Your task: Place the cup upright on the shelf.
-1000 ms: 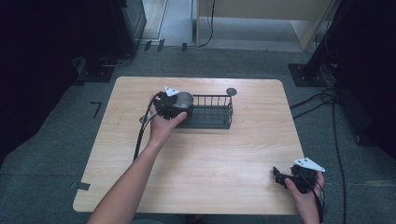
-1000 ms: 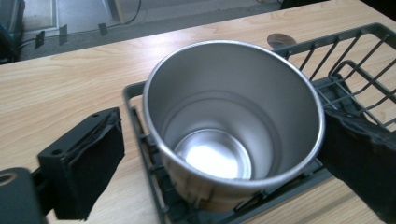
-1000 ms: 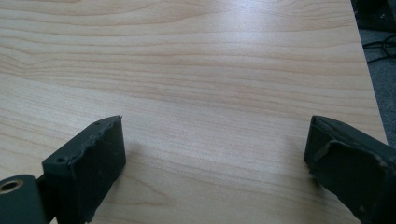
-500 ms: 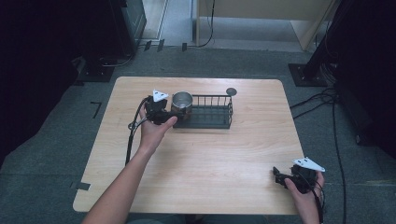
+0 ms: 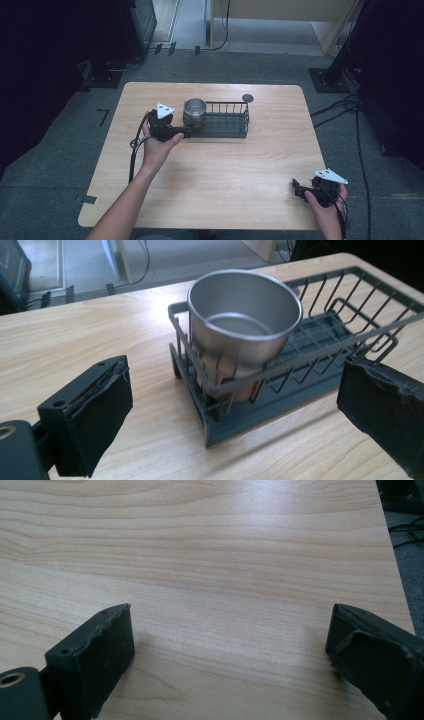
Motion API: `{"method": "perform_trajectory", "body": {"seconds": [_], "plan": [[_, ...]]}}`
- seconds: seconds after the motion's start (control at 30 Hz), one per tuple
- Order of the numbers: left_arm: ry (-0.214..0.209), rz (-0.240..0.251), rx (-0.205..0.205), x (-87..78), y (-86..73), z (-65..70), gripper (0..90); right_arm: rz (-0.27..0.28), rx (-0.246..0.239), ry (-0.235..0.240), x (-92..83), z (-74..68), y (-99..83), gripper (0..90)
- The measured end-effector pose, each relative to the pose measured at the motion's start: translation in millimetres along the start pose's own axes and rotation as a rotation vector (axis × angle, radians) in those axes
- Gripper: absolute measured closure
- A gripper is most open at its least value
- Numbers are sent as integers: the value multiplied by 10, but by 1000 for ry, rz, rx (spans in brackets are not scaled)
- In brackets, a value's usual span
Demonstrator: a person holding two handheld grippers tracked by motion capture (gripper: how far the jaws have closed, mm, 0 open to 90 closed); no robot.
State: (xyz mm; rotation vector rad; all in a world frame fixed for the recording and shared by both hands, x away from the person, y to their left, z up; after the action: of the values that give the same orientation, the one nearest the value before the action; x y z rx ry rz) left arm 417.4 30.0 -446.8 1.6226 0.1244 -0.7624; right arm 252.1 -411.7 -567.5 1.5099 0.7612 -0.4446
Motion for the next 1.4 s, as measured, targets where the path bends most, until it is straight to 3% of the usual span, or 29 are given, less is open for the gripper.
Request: {"method": "perform_trajectory", "body": {"seconds": [0.5,1.03,1.4], "plan": [[16,-21,-13,-138,-376,-121,19,0,0,-1,0,-1,0,47],[22,-70,-39,-269,-955,-310,19,0,2,-2,1,0,0,45],[33,-105,-85,-446,-1339,-498,19,1,2,-3,1,2,0,45]]}}
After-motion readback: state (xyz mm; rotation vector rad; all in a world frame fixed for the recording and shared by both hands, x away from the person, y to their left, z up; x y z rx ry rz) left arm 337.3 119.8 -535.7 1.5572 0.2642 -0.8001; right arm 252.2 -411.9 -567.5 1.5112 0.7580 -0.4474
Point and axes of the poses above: each handheld gripper's, and its own axes: x roughly forward along the jaws, y roughly out of its top, z roughly to its right, the point moved 6 cm from there along x, roughly forward along the jaws, and after that the axes turned 6 degrees about y, right-handed, at the moved point
